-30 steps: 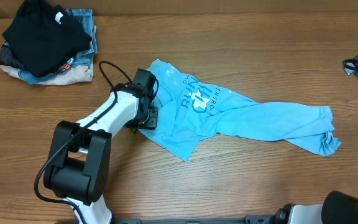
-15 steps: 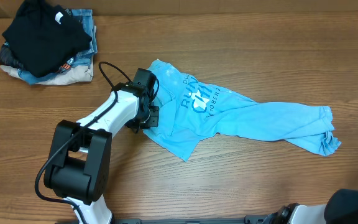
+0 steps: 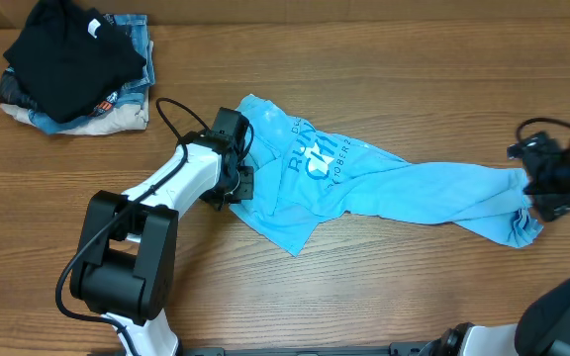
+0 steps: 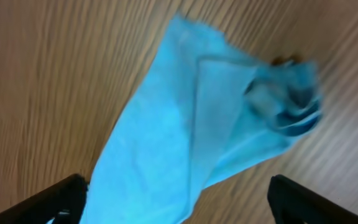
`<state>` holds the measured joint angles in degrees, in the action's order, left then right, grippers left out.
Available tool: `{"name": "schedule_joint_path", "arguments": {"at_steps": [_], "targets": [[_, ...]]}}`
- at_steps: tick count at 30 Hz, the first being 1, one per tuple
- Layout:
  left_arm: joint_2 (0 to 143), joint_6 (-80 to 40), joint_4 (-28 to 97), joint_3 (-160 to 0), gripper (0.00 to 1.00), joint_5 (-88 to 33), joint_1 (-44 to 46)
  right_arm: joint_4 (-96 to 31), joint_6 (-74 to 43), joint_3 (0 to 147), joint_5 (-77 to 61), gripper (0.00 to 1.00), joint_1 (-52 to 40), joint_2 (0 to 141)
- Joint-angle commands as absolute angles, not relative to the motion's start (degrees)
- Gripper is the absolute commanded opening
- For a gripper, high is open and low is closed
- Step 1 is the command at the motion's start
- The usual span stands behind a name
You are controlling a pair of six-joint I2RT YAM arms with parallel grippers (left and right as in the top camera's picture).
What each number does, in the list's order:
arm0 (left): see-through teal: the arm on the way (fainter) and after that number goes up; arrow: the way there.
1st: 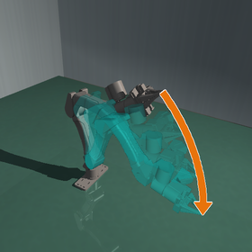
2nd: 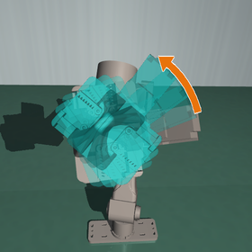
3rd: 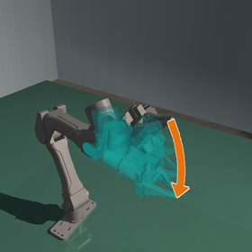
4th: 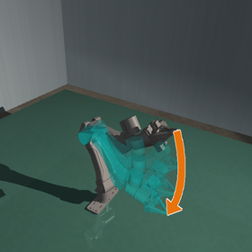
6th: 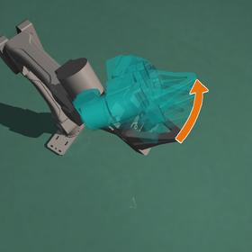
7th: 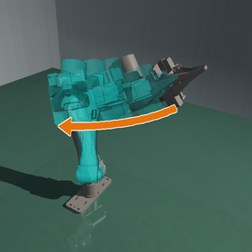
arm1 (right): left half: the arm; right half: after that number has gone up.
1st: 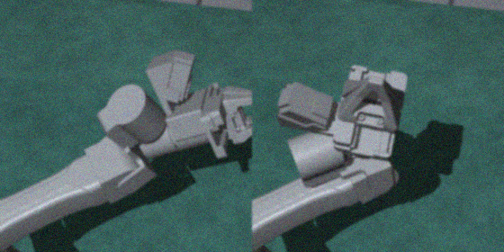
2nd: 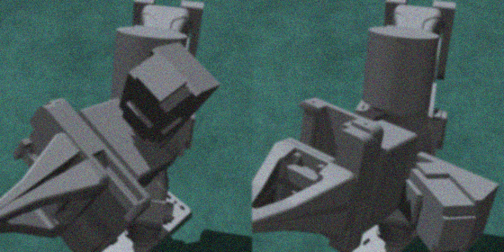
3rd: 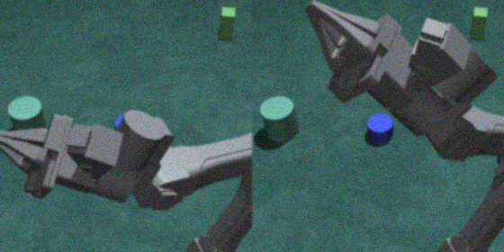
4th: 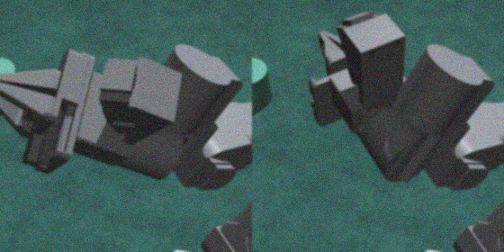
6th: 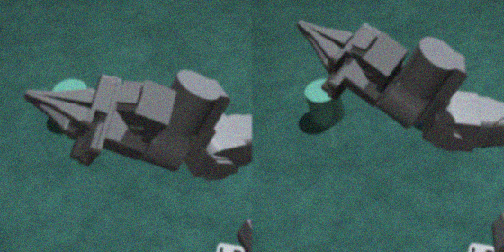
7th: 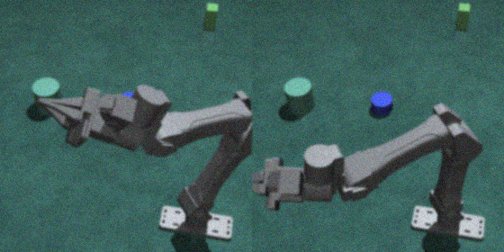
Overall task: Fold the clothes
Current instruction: 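Reach the right gripper to the T-shirt's right sleeve end and grasp it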
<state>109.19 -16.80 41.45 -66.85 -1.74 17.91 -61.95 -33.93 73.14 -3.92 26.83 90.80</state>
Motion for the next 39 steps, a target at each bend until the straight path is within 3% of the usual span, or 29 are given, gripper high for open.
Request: {"name": "schedule_joint_path", "arguments": {"at_steps": [1,17,25,39], "targets": [[111.96,-18.92,41.10,-66.22,0.04,-2.90,17.91,-59.92,-37.63,70.39,-3.60,0.94,25.82,90.83],[111.96,-21.06,41.71,-66.22,0.05,-3.03,17.91,-53.95,-39.29,69.65,-1.15,0.88,25.67,103.50],[111.96,-21.06,41.65,-66.22,0.05,-3.03,17.91,-50.72,-39.46,69.71,-0.40,0.80,25.67,103.74],[111.96,-21.04,41.69,-66.22,0.04,-3.03,17.93,-47.97,-42.61,69.69,4.01,0.79,25.67,104.81]]}}
